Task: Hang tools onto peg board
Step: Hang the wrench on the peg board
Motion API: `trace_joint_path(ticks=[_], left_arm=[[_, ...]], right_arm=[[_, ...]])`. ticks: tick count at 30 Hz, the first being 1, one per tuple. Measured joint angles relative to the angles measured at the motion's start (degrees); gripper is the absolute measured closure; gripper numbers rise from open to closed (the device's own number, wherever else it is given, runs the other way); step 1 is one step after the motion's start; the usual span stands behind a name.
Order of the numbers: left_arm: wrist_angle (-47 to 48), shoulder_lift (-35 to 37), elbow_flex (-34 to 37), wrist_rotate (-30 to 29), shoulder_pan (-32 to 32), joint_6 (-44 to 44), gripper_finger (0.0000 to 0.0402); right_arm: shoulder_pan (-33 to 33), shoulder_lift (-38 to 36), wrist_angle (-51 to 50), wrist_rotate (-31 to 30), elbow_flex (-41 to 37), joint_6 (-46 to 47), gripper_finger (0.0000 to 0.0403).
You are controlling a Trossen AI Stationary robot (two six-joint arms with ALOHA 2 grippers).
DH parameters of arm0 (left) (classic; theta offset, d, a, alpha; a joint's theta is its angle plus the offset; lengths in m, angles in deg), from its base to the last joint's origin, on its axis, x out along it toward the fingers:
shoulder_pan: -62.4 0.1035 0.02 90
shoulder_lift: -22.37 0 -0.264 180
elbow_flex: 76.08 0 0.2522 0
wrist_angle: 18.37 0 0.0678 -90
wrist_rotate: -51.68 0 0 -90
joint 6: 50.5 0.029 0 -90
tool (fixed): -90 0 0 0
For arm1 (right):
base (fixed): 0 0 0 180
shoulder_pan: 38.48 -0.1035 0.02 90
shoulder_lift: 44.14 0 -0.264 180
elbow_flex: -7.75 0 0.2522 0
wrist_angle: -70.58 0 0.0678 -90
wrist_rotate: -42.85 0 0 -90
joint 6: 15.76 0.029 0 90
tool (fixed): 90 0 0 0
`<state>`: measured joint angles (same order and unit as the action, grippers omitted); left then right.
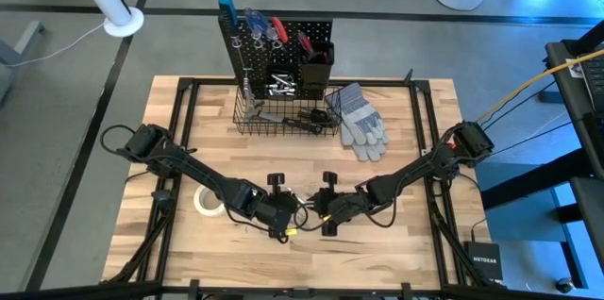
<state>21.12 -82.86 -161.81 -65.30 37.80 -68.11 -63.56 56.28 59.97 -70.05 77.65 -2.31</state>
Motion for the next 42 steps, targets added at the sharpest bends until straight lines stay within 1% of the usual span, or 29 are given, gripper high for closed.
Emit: trace_joint_path(ticks=[3, 6, 9, 13, 14, 20, 22, 25, 29, 30, 32, 34, 36, 38, 42], left_arm=[[-0.02, 0.00, 0.00, 0.00, 0.00, 0.02, 0.0393], [-0.40, 0.00, 0.02, 0.00, 0.00, 0.07, 0.0397], [-1.66, 0.00, 0.02, 0.04, 0.00, 0.85, 0.0394], [-1.53, 0.00, 0.04, 0.04, 0.02, 1.35, 0.0388], [-1.51, 0.00, 0.06, 0.03, 0.02, 1.36, 0.0388], [-1.26, 0.00, 0.06, -0.92, 0.37, 1.33, 0.0383], [0.13, 0.39, -0.26, -1.25, 0.41, 1.58, 0.0371], [4.80, 2.76, -0.77, -1.29, 0.16, 1.13, 0.0342], [15.67, 8.35, -0.59, -2.22, -1.39, -4.88, 0.0302], [18.56, 10.14, -0.23, -3.49, -2.29, -6.80, 0.0295], [23.36, 13.57, 1.48, -8.11, -4.80, -11.06, 0.0285], [25.32, 17.60, 4.57, -13.49, -8.56, -15.19, 0.0279], [24.53, 21.60, 8.68, -18.67, -12.50, -19.79, 0.0277], [22.17, 24.99, 13.28, -22.67, -16.39, -24.24, 0.0277], [15.08, 28.68, 22.00, -27.96, -22.16, -30.81, 0.0277]], right_arm=[[0.00, 0.00, 0.07, -0.02, 0.00, -0.66, 0.0297], [0.00, 0.00, 0.15, -0.40, 0.00, -1.33, 0.0302], [0.00, 0.00, 0.09, -0.56, 0.00, -2.11, 0.0325], [0.00, 0.00, -0.06, -0.53, 0.00, -3.53, 0.0379], [0.00, 0.00, -0.11, -0.47, 0.00, -3.69, 0.0385], [-0.02, 0.00, -0.18, -2.34, 0.00, -3.78, 0.0373], [0.00, 0.00, -0.11, -2.54, 0.00, -3.76, 0.0381], [0.00, -0.08, -0.23, -2.84, 0.02, -3.46, 0.0385], [-0.02, -1.09, -0.20, -3.84, 0.02, -3.28, 0.0384], [-0.02, -1.40, -0.12, -4.70, 0.04, -3.28, 0.0382], [0.00, -1.96, -0.01, -6.73, 0.04, -3.30, 0.0379], [0.48, -2.53, 0.78, -7.76, 0.04, -3.45, 0.0379], [1.57, -2.62, 3.30, -7.17, 0.09, -3.58, 0.0381], [3.07, -2.51, 6.39, -5.55, 0.09, -4.70, 0.0381], [6.94, -2.10, 13.33, -2.32, 0.11, -6.71, 0.0381]])
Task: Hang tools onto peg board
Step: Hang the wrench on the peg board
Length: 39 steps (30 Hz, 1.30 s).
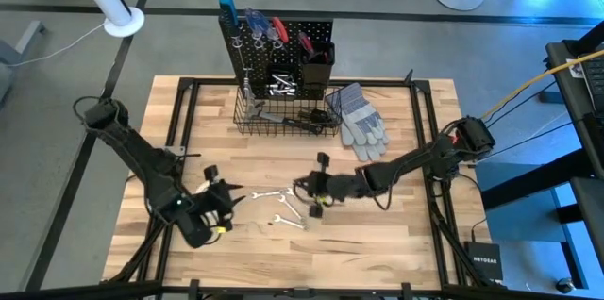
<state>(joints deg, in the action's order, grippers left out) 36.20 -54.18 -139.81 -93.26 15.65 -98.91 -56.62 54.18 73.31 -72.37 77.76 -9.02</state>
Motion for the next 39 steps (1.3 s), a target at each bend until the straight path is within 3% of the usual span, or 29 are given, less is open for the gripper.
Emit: trace_joint_path(ticks=[6, 15, 23, 39], left_arm=[[-8.97, 0.21, 7.90, -4.84, -2.37, -4.27, 0.0276], [-10.34, 0.19, 8.36, -5.92, -2.24, -1.81, 0.0276], [-10.23, 0.19, 8.36, -10.47, -1.80, 5.46, 0.0276], [-9.97, 0.17, 8.34, -10.58, 4.69, 23.63, 0.0276]], right_arm=[[5.94, 0.19, 8.32, 2.30, 0.00, -1.30, 0.0381], [12.17, 6.39, 10.03, 4.89, 9.36, -9.12, 0.0381], [17.91, 12.16, 10.75, 4.79, 16.97, -9.84, 0.0380], [23.58, 13.38, 11.78, 6.91, 17.25, -5.29, 0.0380]])
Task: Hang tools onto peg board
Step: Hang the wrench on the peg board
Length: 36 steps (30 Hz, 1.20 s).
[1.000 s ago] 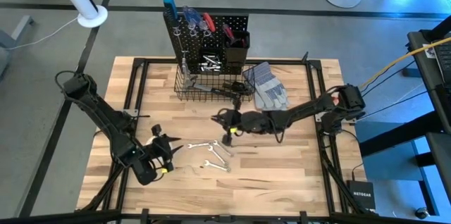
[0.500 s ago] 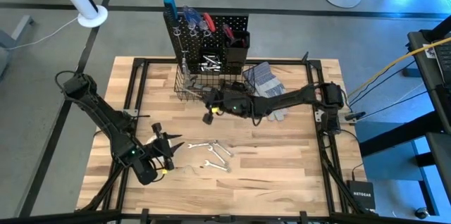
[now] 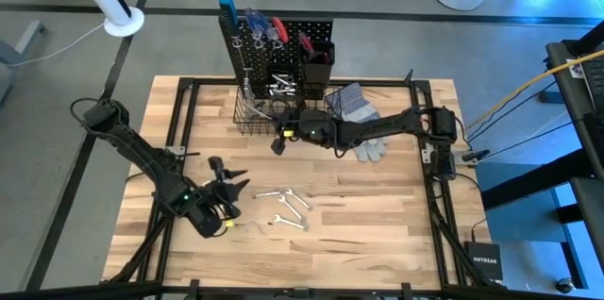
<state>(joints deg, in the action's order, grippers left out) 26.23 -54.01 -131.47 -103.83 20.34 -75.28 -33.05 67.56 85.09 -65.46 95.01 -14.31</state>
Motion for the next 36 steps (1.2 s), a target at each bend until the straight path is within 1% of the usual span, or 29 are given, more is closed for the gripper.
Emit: trace_joint_path(ticks=[9, 18, 22, 27, 36], left_arm=[[-0.02, 0.00, 0.00, 0.07, 2.43, 4.23, 0.0276], [-0.05, 0.00, 0.00, 0.10, 2.80, 4.23, 0.0276], [-0.09, 0.00, 0.00, 0.12, 2.80, 4.21, 0.0276], [-0.10, 0.00, -0.02, 0.13, 2.80, 3.97, 0.0276], [-0.08, 0.00, -0.02, 0.42, 2.80, 3.94, 0.0276]], right_arm=[[2.06, 0.00, 0.32, -1.04, 0.00, 2.74, 0.0380], [2.86, 1.63, 0.84, -2.91, 0.00, 2.95, 0.0379], [2.95, 1.92, 1.57, -4.79, 0.02, 2.57, 0.0373], [3.01, 1.97, 1.39, -5.64, 0.00, 2.04, 0.0350], [2.62, 1.77, -0.47, -5.50, -0.04, -1.95, 0.0277]])
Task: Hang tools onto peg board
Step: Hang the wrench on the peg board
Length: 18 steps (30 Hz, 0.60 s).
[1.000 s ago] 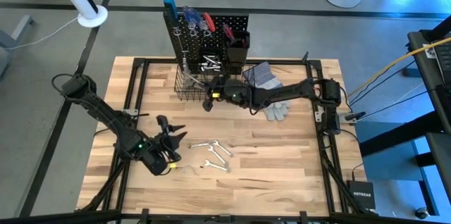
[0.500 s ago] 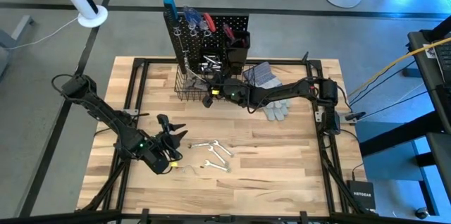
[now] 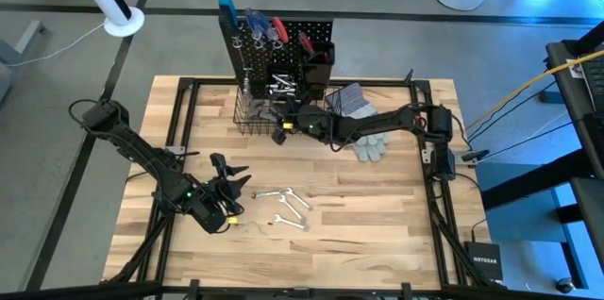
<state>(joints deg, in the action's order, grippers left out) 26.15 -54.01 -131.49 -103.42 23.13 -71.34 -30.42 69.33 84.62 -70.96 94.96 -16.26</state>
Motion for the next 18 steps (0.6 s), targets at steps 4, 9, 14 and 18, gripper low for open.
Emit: trace_joint_path(ticks=[4, 9, 14, 18], left_arm=[[0.07, 0.00, 0.00, 0.25, 0.00, -0.11, 0.0276], [0.06, 0.00, 0.00, 0.37, 0.00, -0.17, 0.0276], [0.04, 0.00, 0.00, 0.39, 0.00, -0.48, 0.0276], [0.04, 0.00, 0.00, 0.39, 0.00, -2.51, 0.0276]], right_arm=[[-1.23, -1.72, -3.77, 0.66, -0.05, -1.49, 0.0266], [-4.24, -7.94, -13.16, 2.10, -0.07, -1.98, 0.0265], [-9.31, -16.09, -30.26, 2.46, -0.05, -1.97, 0.0265], [-14.47, -19.41, -42.01, 3.76, -0.04, 1.84, 0.0265]])
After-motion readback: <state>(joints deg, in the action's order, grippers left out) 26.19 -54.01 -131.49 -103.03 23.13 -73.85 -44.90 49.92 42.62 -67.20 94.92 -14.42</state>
